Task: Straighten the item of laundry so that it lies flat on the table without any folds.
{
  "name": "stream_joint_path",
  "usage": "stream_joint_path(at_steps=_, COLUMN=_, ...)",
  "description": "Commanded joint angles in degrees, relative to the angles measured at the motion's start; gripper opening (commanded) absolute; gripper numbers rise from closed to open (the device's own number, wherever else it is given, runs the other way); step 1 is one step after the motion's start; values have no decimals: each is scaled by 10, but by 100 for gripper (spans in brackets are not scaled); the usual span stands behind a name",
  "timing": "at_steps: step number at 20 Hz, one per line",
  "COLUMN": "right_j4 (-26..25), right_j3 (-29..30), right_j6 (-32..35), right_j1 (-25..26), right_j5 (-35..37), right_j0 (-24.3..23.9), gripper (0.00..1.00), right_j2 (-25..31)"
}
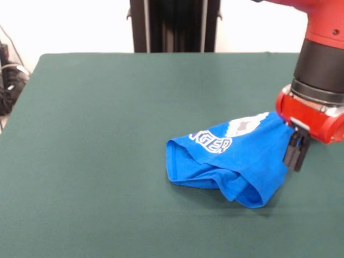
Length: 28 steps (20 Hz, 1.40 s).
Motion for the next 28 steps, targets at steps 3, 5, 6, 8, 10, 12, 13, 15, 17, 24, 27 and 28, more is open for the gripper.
stream_joint_path(at_steps=3, right_j4=58, right_j3=73, right_j6=42, right_j1=-48, right_j5=378, right_j0=-8, gripper=0, right_j2=60)
stream_joint_path(at_steps=5, right_j4=79, right_j3=97, right_j6=47, right_j1=-57, right_j5=414, right_j0=-17, gripper=0, right_j2=77)
stream_joint_path(at_steps=6, right_j4=85, right_j3=106, right_j6=44, right_j1=-57, right_j5=416, right_j0=-20, gripper=0, right_j2=81)
stream_joint_path(at_steps=8, right_j4=91, right_j3=124, right_j6=33, right_j1=-50, right_j5=404, right_j0=-26, gripper=0, right_j2=84)
stream_joint_path(at_steps=10, right_j4=99, right_j3=141, right_j6=21, right_j1=-46, right_j5=391, right_j0=-32, gripper=0, right_j2=88)
stream_joint_path(at_steps=12, right_j4=105, right_j3=165, right_j6=9, right_j1=-46, right_j5=373, right_j0=-36, gripper=0, right_j2=91)
stream_joint_path(at_steps=13, right_j4=105, right_j3=174, right_j6=3, right_j1=-45, right_j5=365, right_j0=-38, gripper=0, right_j2=91)
stream_joint_path(at_steps=15, right_j4=102, right_j3=191, right_j6=-13, right_j1=-43, right_j5=351, right_j0=-43, gripper=0, right_j2=91)
stream_joint_path(at_steps=17, right_j4=102, right_j3=209, right_j6=-31, right_j1=-37, right_j5=327, right_j0=-52, gripper=0, right_j2=100)
stream_joint_path(at_steps=24, right_j4=83, right_j3=220, right_j6=-36, right_j1=7, right_j5=215, right_j0=-55, gripper=0, right_j2=119)
stream_joint_path(at_steps=27, right_j4=76, right_j3=217, right_j6=-29, right_j1=26, right_j5=175, right_j0=-57, gripper=0, right_j2=126)
stream_joint_path(at_steps=28, right_j4=73, right_j3=215, right_j6=-29, right_j1=32, right_j5=163, right_j0=-57, gripper=0, right_j2=127)
